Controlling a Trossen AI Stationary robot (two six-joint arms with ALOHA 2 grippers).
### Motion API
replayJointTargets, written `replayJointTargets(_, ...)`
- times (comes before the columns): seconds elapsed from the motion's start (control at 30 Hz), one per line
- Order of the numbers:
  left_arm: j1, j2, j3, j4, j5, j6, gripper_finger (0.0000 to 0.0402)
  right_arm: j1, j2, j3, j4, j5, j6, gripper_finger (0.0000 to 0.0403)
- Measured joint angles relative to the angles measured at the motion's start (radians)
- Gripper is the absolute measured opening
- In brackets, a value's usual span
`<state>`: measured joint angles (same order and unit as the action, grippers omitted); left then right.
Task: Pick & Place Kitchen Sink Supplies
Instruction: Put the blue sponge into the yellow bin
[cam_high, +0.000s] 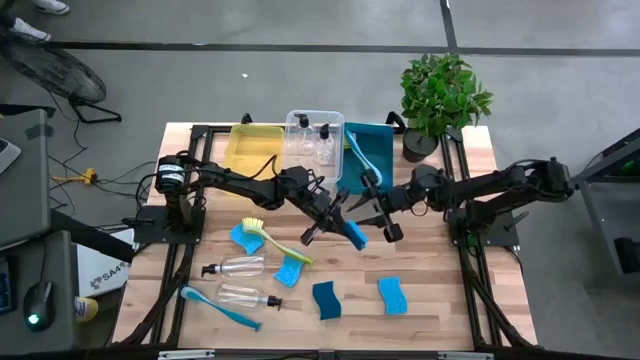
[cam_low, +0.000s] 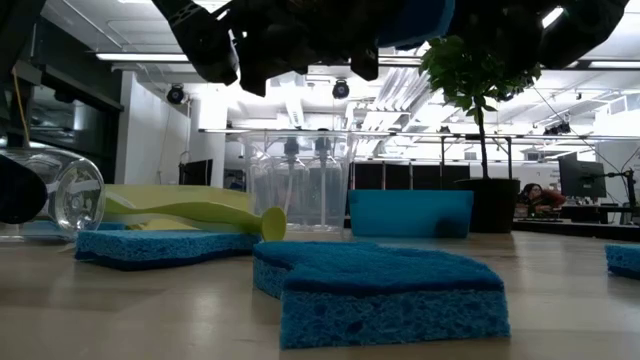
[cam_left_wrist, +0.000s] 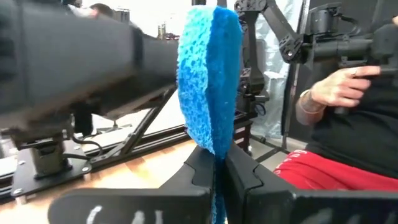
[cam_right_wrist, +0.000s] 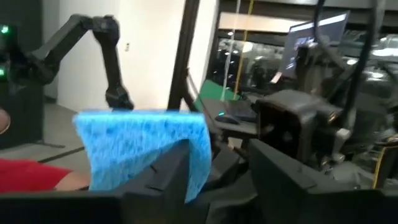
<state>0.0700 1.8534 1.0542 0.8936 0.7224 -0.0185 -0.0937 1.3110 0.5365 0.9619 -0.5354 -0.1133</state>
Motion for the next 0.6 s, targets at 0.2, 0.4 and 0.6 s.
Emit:
replayJointTargets(0.2, 0.001, 0.0, 0.0, -0.009, -0.032, 0.0, 0.0002, 0.0, -0.08, 0.0, -0.035, 0.112, -0.017, 0.0212)
replayJointTargets(0.4, 0.002, -0.021, -0.001, -0.107, -0.112, 0.017, 0.0002, 0.0, -0.185, 0.0, -0.146, 0.274, -0.082, 0.0233)
replayJointTargets(0.6, 0.002, -0.097, -0.001, -0.281, -0.267, 0.077, 0.0001, 0.012, -0.267, 0.0, -0.304, 0.348, -0.097, 0.0231)
